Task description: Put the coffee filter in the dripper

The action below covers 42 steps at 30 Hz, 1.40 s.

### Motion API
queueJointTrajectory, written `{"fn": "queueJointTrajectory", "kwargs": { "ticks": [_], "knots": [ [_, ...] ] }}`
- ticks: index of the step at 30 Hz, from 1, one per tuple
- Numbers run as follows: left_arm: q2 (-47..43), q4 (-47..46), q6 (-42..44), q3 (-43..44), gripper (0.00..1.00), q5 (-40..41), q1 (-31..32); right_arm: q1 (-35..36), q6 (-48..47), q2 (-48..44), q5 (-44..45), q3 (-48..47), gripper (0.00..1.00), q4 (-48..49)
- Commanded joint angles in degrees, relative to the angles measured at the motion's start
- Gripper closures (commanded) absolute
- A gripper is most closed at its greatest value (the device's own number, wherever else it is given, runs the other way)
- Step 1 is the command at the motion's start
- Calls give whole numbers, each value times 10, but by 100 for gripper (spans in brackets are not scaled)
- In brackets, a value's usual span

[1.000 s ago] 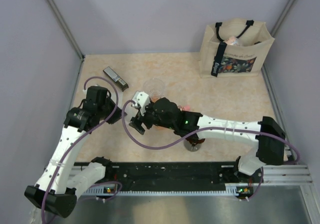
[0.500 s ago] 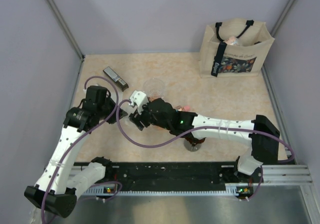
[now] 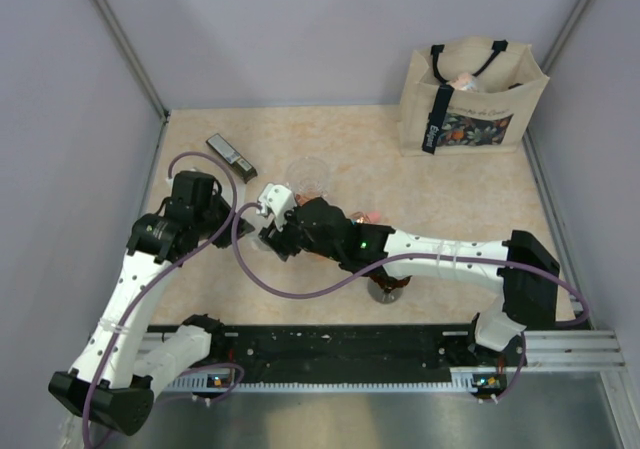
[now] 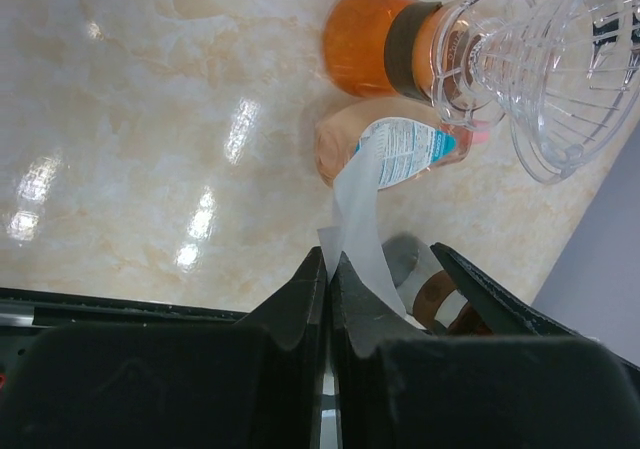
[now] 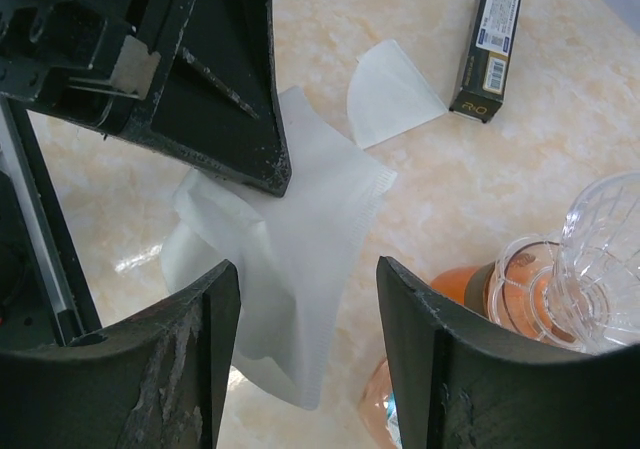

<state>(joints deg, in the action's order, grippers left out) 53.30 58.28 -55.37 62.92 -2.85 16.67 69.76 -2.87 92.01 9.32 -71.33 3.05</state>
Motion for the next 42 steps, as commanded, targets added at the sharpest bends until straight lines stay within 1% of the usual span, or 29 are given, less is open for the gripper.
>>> {"fn": "queueJointTrajectory", "kwargs": {
  "ticks": [1,7,14,22,24,28,31,33,36,40,41,42],
  "knots": [
    [-6,-2,2,20,92,17,1,13,-34,-24,2,12,42,5],
    [-14,-11,3,19,92,13,1,14,-36,-33,31,31,41,-1],
    [-14,-10,8,16,92,2,1,15,-24,-32,55,27,41,30],
    [-7,-12,13,10,92,-1,1,15,-12,-29,40,22,41,77],
    [-7,-13,13,8,92,-2,0,15,-13,-22,27,14,41,67],
    [-8,-13,14,7,92,1,1,14,-12,-14,39,11,42,67],
    [-9,-12,14,5,92,1,1,14,-12,-16,40,13,47,70],
    [-9,-12,14,8,92,5,2,14,-12,-20,34,17,57,72],
    [-8,-6,14,11,91,15,0,15,-12,-31,31,25,66,74],
    [-9,-7,13,11,89,14,1,15,-12,-39,15,37,72,76],
    [-7,-8,13,12,88,14,1,14,-12,-38,5,36,76,72],
    [-8,-10,12,12,88,13,1,14,-12,-37,-3,33,82,67]
  ]
}}
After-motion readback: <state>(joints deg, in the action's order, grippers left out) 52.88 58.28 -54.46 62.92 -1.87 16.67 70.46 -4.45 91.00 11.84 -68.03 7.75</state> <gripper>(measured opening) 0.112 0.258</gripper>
